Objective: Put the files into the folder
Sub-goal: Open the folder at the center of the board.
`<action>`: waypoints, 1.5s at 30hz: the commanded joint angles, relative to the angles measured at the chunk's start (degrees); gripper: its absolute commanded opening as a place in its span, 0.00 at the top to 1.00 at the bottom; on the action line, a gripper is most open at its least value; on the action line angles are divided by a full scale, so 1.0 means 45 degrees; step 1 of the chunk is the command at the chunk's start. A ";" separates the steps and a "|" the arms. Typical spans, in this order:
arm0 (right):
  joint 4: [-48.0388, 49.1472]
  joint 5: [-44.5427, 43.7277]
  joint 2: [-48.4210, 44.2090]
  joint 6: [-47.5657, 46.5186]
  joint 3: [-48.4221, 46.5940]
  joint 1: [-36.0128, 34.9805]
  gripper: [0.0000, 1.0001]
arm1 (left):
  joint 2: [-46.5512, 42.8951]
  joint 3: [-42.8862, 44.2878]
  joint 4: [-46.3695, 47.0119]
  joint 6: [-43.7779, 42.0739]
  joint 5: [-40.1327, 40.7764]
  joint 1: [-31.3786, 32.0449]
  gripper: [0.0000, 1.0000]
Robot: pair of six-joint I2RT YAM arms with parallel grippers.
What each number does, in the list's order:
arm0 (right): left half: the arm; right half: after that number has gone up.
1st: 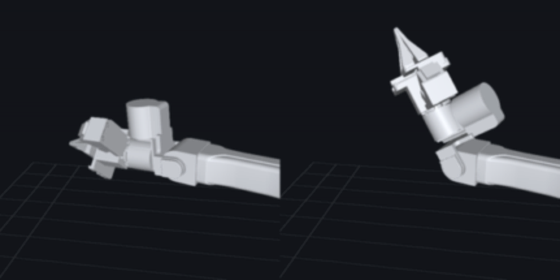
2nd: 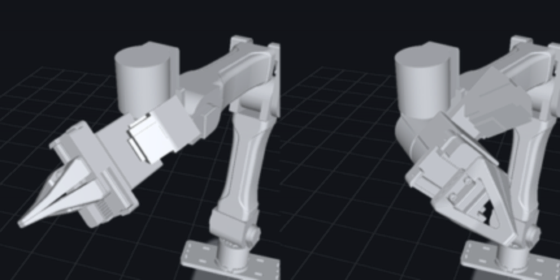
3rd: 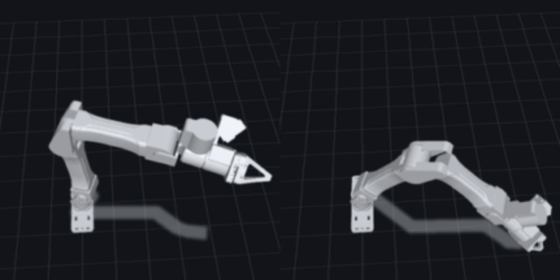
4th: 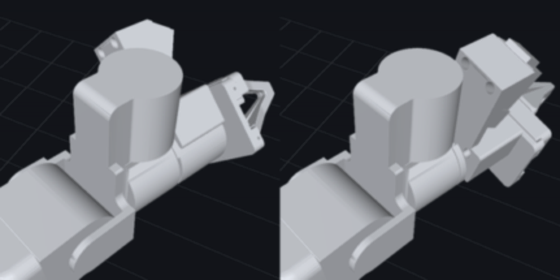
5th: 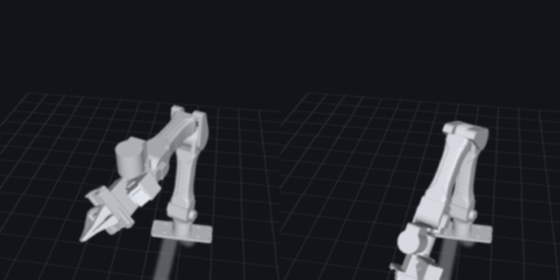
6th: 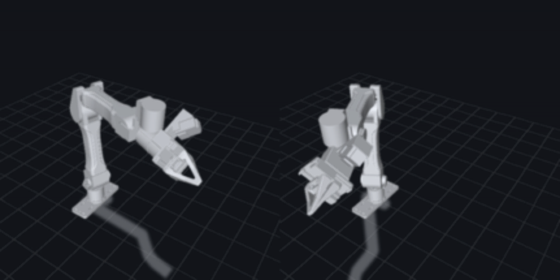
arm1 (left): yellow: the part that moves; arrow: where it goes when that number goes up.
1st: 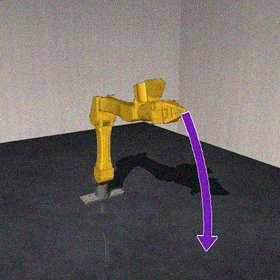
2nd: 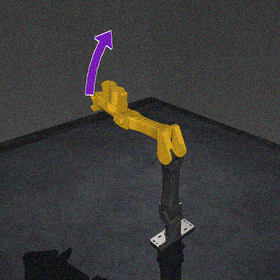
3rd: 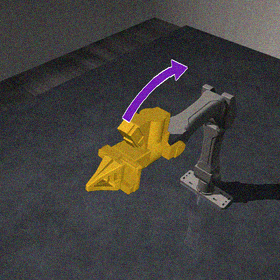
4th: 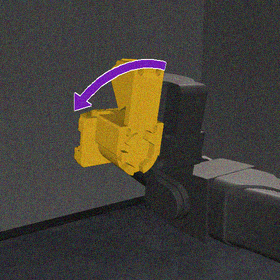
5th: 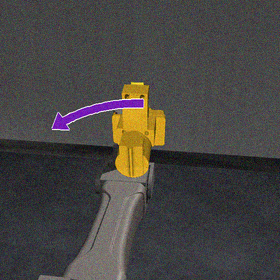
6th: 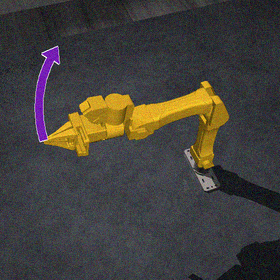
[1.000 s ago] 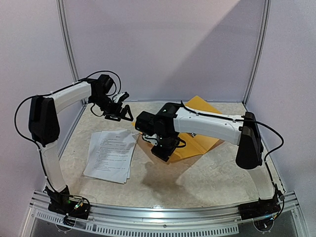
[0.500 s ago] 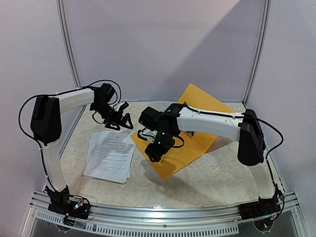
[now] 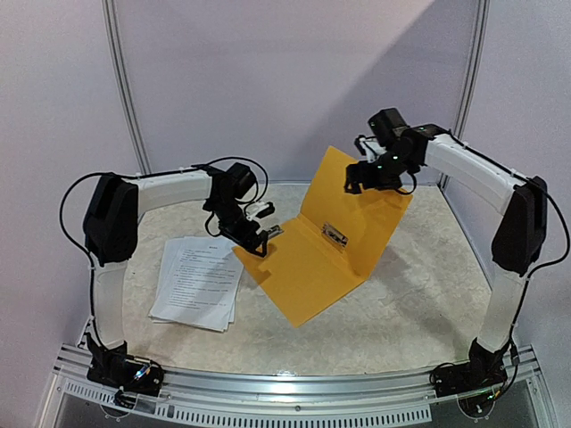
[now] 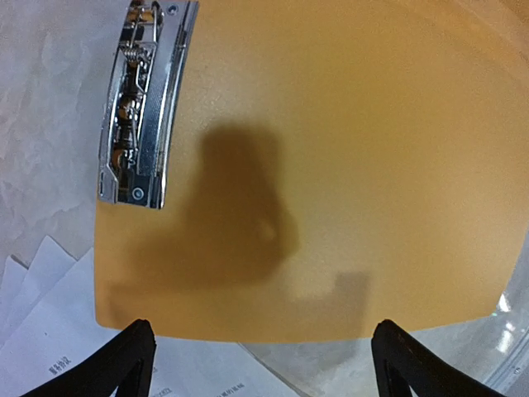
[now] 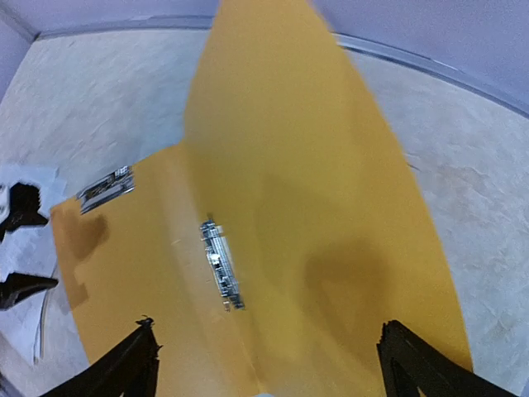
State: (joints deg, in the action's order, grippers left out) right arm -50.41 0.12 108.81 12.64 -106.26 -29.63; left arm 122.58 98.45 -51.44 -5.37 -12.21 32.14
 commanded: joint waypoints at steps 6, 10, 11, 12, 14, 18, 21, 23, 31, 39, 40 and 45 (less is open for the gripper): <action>0.1290 -0.1002 -0.2083 -0.0631 0.3041 0.1251 0.01 | 0.1265 0.0747 -0.0013 -0.1127 0.2232 0.0286 0.07; 0.1375 -0.0841 -0.1818 0.0296 0.3977 0.2401 0.01 | 0.1321 0.0692 -0.0011 -0.1166 0.2447 0.0411 0.07; 0.1556 -0.0661 -0.1776 0.0618 0.4347 0.2655 0.01 | 0.1315 0.0672 0.0013 -0.1178 0.2491 0.0447 0.07; 0.1879 -0.0492 -0.1837 0.1112 0.4791 0.2899 0.01 | 0.1299 0.0630 0.0038 -0.1189 0.2539 0.0486 0.07; 0.2839 0.0209 -0.2141 0.1667 0.5960 0.3235 0.01 | 0.1256 0.0513 0.0128 -0.1250 0.2648 0.0566 0.07; 0.4264 0.1428 -0.2410 0.2233 0.6949 0.3395 0.01 | 0.1311 0.0484 0.0152 -0.1326 0.2671 0.0650 0.06; 0.4468 0.1502 -0.2220 0.2677 0.7131 0.3500 0.01 | 0.1314 0.0470 0.0131 -0.1319 0.2674 0.0670 0.06; 0.4633 0.1412 -0.2120 0.3123 0.7440 0.3676 0.01 | 0.1280 0.0431 0.0141 -0.1326 0.2674 0.0670 0.06; 0.7232 0.3322 -0.1876 0.5284 0.9457 0.4945 0.01 | 0.1187 0.0328 0.0162 -0.1393 0.2674 0.0670 0.06; 0.9749 0.4164 -0.1789 0.6244 1.0644 0.5119 0.01 | 0.1196 0.0287 0.0221 -0.1450 0.2674 0.0690 0.06; 1.0340 0.4303 -0.1751 0.6446 1.0861 0.5219 0.03 | 0.1196 0.0289 0.0230 -0.1469 0.2674 0.0690 0.06; 1.4336 0.5658 -0.1398 0.8559 1.2395 0.6041 0.29 | 0.1112 0.0237 0.0195 -0.1521 0.3058 0.0690 0.05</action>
State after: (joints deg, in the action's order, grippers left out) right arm -2.76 20.05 100.12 42.48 -55.07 -5.45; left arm 127.96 100.31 -51.24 -11.33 -0.23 34.52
